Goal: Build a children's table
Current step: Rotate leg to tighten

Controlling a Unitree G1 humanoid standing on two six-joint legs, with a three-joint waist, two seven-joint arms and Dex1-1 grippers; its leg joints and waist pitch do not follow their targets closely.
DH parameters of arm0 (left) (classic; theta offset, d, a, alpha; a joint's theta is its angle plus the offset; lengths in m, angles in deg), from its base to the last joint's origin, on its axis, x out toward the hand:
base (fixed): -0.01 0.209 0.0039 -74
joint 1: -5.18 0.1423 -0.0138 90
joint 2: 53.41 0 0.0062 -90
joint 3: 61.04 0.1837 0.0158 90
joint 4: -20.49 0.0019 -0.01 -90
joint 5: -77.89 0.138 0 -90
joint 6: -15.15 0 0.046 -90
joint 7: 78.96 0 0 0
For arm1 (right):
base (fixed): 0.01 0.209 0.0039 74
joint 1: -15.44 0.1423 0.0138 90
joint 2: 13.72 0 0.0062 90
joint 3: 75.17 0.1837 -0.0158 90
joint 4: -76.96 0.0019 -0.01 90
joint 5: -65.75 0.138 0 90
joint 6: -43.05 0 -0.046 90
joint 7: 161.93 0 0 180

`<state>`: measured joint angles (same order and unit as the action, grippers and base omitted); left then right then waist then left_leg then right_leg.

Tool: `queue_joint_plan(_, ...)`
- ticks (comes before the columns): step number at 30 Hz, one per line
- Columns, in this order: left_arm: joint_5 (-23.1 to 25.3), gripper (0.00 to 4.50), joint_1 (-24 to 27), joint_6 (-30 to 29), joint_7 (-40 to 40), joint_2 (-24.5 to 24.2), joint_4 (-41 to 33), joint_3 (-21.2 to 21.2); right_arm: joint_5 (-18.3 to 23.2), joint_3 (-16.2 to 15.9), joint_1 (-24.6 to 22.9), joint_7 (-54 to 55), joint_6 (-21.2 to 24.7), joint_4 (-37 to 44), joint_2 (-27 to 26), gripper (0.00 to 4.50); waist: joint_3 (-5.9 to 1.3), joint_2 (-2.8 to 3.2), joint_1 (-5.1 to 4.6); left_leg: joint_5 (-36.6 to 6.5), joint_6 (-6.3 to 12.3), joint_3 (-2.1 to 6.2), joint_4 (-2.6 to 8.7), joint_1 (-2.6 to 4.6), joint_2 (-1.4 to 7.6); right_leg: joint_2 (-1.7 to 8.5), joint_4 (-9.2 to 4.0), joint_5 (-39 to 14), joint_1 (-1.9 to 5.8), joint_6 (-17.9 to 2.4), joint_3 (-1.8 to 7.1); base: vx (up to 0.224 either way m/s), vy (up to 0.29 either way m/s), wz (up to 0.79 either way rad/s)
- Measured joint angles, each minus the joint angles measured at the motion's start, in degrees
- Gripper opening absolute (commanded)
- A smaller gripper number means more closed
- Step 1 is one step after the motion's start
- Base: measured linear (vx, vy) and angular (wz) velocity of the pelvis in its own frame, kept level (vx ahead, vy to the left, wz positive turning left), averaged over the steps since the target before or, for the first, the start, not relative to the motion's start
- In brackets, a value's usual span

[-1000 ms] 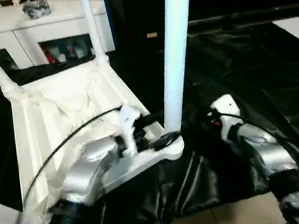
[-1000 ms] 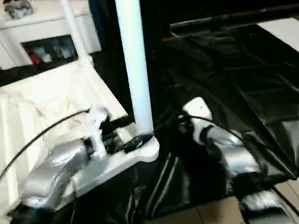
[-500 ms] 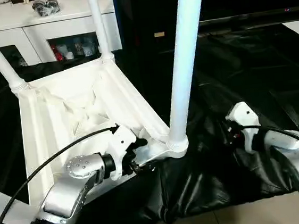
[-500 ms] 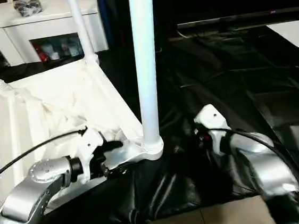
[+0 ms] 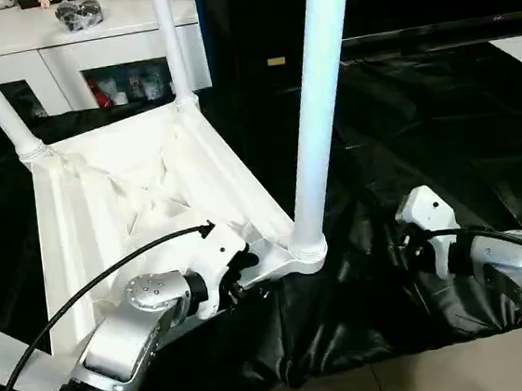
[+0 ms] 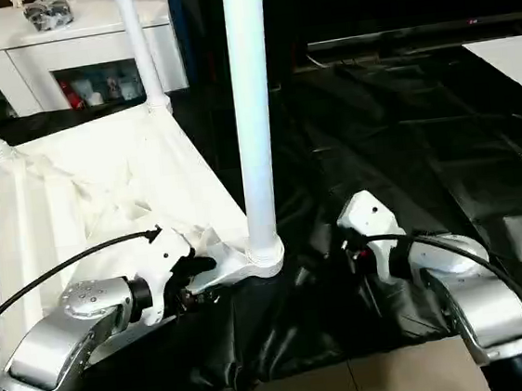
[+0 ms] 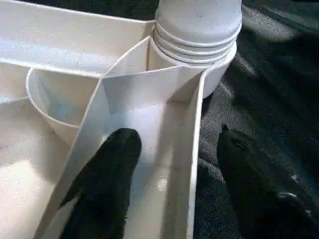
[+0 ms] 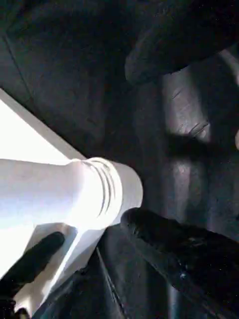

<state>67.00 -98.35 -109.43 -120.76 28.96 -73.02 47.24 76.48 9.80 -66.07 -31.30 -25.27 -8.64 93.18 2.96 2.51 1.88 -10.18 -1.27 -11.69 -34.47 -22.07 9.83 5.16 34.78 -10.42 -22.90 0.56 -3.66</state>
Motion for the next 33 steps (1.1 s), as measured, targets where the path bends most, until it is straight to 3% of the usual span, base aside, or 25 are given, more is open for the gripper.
queue_joint_plan(16, -0.5, 1.42, -1.0, 4.2, -4.3, -1.1, 3.6, 0.1, 0.9, -0.6, -1.1, -1.1, 1.5, 0.6, -0.1, 4.5, -0.09, 0.14, -0.04, 0.0, 0.0, 0.02, 0.01, 0.01, 0.0, 0.0, -0.01, 0.0, 0.01, 0.0, -0.01, 0.0, 0.0, 0.0)
queue_joint_plan(17, -0.4, 1.14, -1.2, 4.6, -4.6, -1.2, 4.1, 0.2, 0.9, -0.7, -1.2, -1.1, 1.5, 0.8, -0.1, 4.5, -0.09, 0.14, -0.08, 0.0, 0.0, 0.03, 0.01, 0.02, 0.0, 0.0, -0.01, 0.0, 0.01, 0.0, -0.02, 0.0, 0.0, 0.0)
queue_joint_plan(22, 0.0, 0.7, -2.1, 5.6, -5.8, -2.3, 5.6, 0.5, 0.9, -1.1, -1.2, -1.2, 1.6, 1.3, -0.2, 4.5, -0.09, 0.13, -0.27, 0.0, 0.0, 0.09, 0.0, 0.07, -0.01, 0.0, -0.05, 0.0, 0.0, 0.0, -0.06, 0.0, 0.0, 0.0)
queue_joint_plan(28, 0.0, 0.3, -2.5, 6.7, -6.9, -2.3, 6.8, 0.5, 1.3, -1.3, -1.2, -1.7, 1.8, 1.2, -0.8, 4.5, -0.09, 0.13, -0.29, 0.0, 0.0, 0.21, 0.01, 0.07, 0.0, 0.0, -0.38, 0.0, 0.05, 0.0, -0.19, 0.0, 0.0, 0.0)
queue_joint_plan(33, 0.2, 0.03, -2.5, 7.6, -8.0, -2.8, 7.2, 0.7, 1.3, -3.2, -0.2, -1.7, 1.4, -0.7, -2.7, 4.5, -0.1, 0.12, -0.41, 0.0, 0.0, 0.23, 0.01, 0.08, -0.01, 0.0, -0.7, 0.0, 0.06, 0.0, -0.21, 0.0, 0.0, 0.0)
